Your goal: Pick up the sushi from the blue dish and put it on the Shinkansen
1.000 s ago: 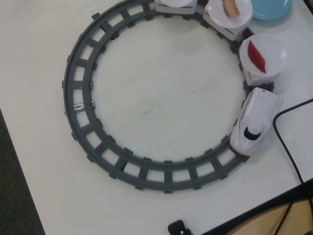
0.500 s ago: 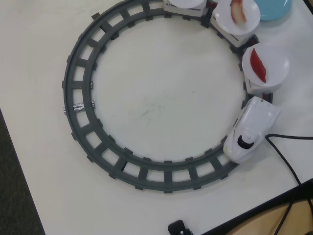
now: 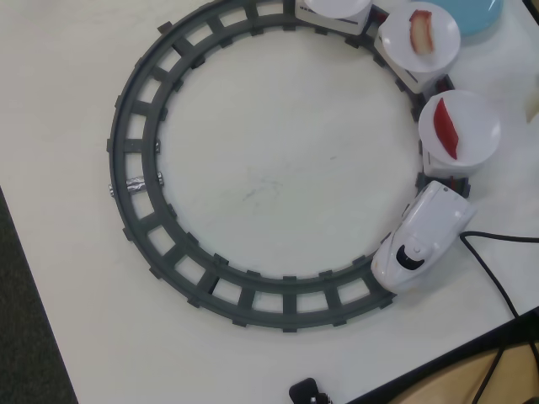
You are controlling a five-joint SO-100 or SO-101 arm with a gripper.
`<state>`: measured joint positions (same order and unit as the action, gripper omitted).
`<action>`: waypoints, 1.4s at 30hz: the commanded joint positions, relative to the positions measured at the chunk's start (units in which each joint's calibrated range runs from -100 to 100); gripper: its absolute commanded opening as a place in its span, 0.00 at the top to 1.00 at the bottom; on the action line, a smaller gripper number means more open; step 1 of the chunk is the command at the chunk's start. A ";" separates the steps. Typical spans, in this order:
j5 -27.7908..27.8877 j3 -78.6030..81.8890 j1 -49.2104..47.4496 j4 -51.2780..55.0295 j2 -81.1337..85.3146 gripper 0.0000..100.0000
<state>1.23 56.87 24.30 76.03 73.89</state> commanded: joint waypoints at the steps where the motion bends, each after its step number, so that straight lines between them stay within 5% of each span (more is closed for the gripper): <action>1: 0.08 -8.03 -0.09 -0.25 -2.54 0.98; 13: 0.13 -17.28 -0.27 -4.27 -18.65 0.98; 42: 0.13 -71.32 -1.77 -4.78 -82.29 0.98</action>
<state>1.23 -7.34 21.23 71.39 -4.34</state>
